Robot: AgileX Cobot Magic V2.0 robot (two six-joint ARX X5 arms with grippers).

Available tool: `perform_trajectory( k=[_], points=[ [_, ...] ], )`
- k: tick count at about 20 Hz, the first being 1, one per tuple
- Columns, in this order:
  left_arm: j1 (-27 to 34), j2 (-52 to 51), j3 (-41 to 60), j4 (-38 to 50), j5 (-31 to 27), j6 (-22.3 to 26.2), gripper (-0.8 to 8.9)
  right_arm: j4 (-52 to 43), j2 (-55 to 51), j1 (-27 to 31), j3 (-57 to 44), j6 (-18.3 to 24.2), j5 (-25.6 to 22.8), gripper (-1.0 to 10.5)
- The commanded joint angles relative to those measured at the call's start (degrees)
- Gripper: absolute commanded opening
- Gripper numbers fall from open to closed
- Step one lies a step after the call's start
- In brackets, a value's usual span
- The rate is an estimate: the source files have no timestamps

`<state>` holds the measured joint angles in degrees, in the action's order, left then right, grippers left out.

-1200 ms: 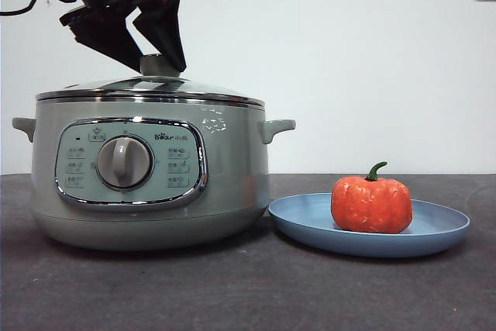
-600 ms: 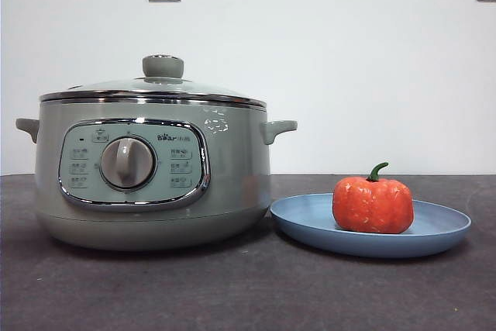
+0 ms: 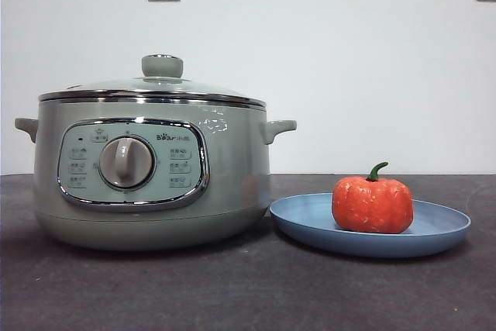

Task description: Take the pumpkin out from the steamer,put the pumpkin in the blue plate,close the lid

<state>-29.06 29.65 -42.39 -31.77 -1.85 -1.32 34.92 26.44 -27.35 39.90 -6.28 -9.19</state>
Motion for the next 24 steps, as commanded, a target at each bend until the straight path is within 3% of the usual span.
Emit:
perform_trajectory(
  k=[1, 18, 20, 24],
  points=[
    [-0.17, -0.85, 0.22, 1.11, 0.11, -2.82, -0.03, 0.0, 0.55, -0.09, -0.33, -1.86, -0.17, -0.2],
    [0.33, -2.45, 0.02, -3.04, 0.26, -2.89, -0.03, 3.17, 0.52, -0.09, -0.33, -1.77, -0.2, -0.2],
    [3.63, -6.43, 0.04, -4.98, 0.83, 1.01, -0.03, 3.26, 0.52, -0.09, -0.33, -1.77, -0.2, -0.2],
    [16.68, -15.21, 2.21, -4.85, 0.31, 1.6, -0.03, 3.3, 0.52, -0.09, -0.33, -1.77, -0.2, -0.2]
  ],
)
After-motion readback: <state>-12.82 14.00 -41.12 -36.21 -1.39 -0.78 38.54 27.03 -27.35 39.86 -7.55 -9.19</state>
